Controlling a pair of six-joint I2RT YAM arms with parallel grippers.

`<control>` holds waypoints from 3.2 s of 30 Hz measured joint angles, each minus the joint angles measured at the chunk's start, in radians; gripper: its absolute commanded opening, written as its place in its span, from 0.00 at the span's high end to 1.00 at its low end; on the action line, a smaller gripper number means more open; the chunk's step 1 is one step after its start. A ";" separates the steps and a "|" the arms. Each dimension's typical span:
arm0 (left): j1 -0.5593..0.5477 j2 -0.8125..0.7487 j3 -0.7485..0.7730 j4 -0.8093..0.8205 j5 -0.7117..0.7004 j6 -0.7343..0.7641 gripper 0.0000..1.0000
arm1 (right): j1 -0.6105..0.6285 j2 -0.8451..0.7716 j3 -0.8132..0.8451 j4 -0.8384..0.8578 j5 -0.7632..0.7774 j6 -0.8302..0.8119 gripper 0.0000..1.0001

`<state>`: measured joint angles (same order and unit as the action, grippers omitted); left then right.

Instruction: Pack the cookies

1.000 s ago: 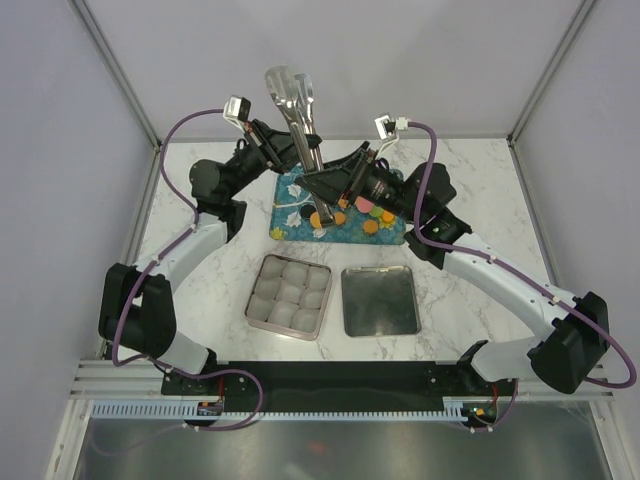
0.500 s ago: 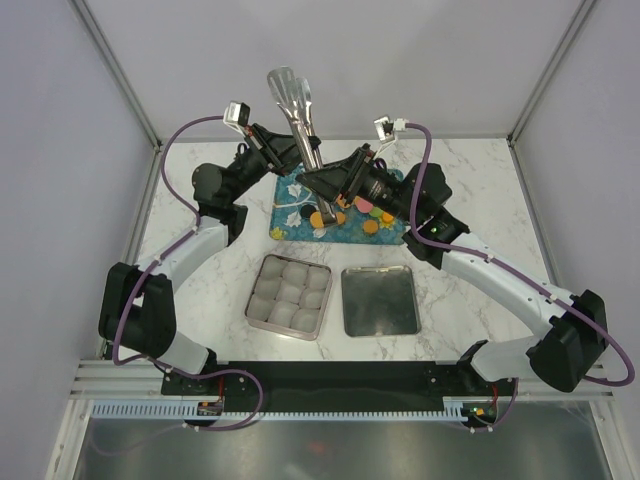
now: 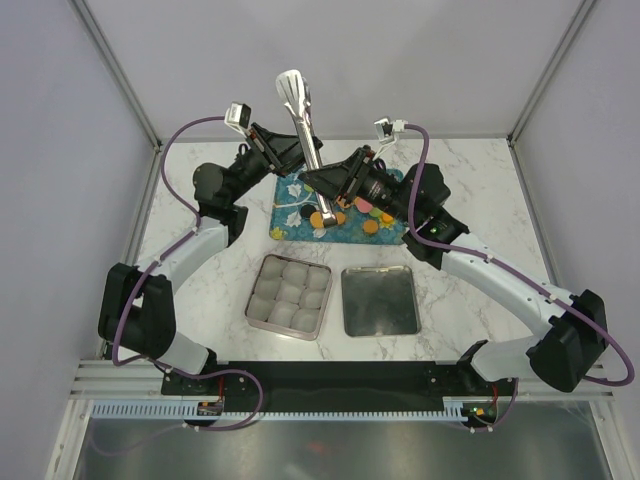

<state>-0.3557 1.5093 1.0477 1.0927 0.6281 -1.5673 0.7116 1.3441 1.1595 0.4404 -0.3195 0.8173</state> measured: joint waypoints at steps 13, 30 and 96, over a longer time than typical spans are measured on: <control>0.015 -0.005 0.000 -0.042 0.002 0.029 0.46 | 0.000 -0.021 -0.010 -0.019 0.019 -0.036 0.50; 0.156 -0.005 0.023 -0.063 0.022 0.029 0.43 | -0.022 -0.063 -0.043 -0.091 0.034 -0.058 0.52; -0.011 -0.557 -0.080 -1.697 -0.365 1.228 0.44 | -0.210 0.278 0.127 -1.068 0.369 -0.605 0.51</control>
<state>-0.3672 0.9520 0.9672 -0.6041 0.2626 -0.3397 0.5018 1.6222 1.2869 -0.6273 0.0494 0.2123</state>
